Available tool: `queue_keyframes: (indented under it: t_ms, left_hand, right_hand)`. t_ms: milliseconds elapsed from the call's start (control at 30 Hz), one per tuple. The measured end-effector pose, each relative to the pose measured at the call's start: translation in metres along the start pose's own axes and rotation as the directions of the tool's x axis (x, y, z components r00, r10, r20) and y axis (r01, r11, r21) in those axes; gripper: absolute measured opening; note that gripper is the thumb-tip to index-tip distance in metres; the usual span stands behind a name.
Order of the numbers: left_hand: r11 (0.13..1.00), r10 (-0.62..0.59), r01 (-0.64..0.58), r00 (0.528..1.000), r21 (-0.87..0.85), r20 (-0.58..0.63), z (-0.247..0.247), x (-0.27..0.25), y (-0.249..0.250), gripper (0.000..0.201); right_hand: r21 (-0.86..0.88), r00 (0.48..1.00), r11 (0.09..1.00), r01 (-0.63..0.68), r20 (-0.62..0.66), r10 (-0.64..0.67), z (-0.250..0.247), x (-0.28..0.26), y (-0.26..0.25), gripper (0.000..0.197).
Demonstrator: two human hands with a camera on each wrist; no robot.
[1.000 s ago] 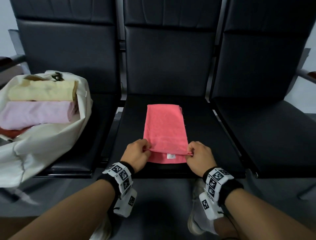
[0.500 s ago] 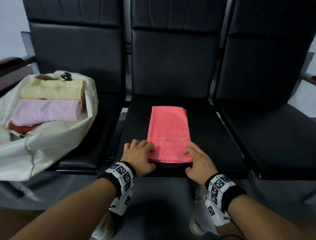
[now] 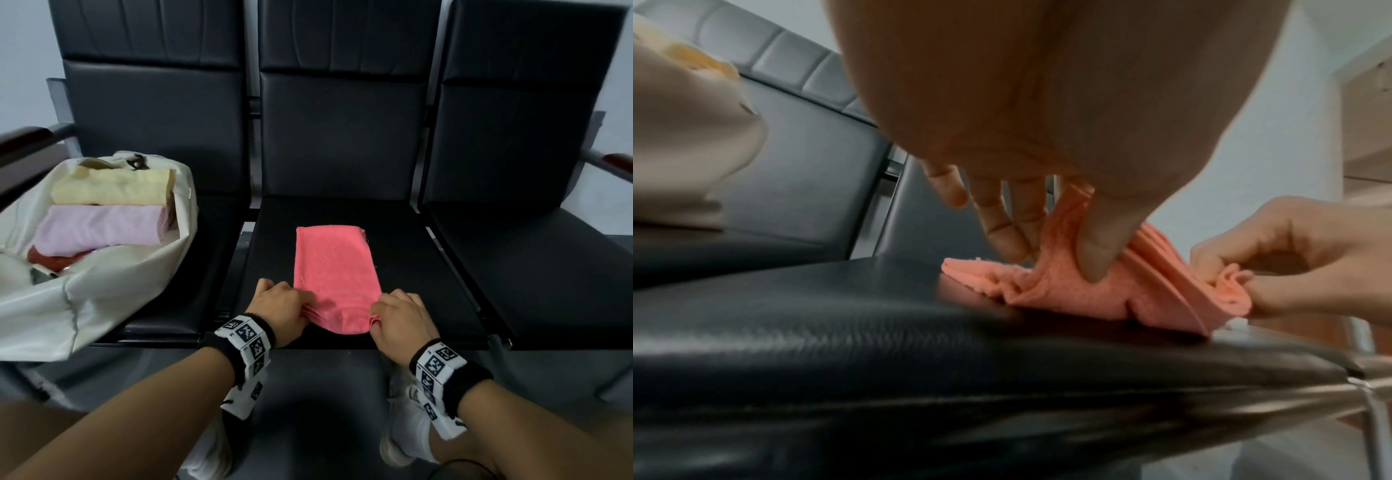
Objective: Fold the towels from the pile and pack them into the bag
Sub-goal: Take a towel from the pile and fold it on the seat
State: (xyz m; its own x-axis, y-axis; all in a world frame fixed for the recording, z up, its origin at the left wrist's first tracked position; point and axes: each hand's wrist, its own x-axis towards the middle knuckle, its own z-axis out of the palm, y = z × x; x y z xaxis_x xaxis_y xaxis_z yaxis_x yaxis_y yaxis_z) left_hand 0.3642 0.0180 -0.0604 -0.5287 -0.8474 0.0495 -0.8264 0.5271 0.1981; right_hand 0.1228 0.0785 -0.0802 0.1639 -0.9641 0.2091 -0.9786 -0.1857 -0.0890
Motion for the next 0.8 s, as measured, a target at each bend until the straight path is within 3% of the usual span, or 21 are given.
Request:
queue_keyframes:
  t_ms: [100,333,467,800]
  left_hand:
    - [0.998,-0.04,0.036,0.998,-0.053,-0.058,-0.011,0.001,-0.002,0.019]
    - [0.957,-0.092,0.046,0.985,-0.287,-0.147,-0.042,0.012,-0.012,0.005]
    - [0.929,-0.116,0.052,0.981,-0.366,-0.155,-0.055,0.032,-0.022,0.008]
    - [0.888,-0.105,0.024,0.983,-0.459,-0.152,-0.055,0.106,-0.055,0.015]
  right_hand:
    - [0.056,0.998,0.997,-0.045,-0.03,0.047,-0.011,0.004,0.001,0.034]
    - [0.312,0.991,0.943,-0.12,-0.013,0.13,-0.039,0.032,0.01,0.019]
    - [0.441,0.983,0.883,-0.161,-0.005,0.181,-0.049,0.062,0.022,0.012]
    - [0.473,0.986,0.865,-0.166,0.051,0.161,-0.036,0.139,0.046,0.011]
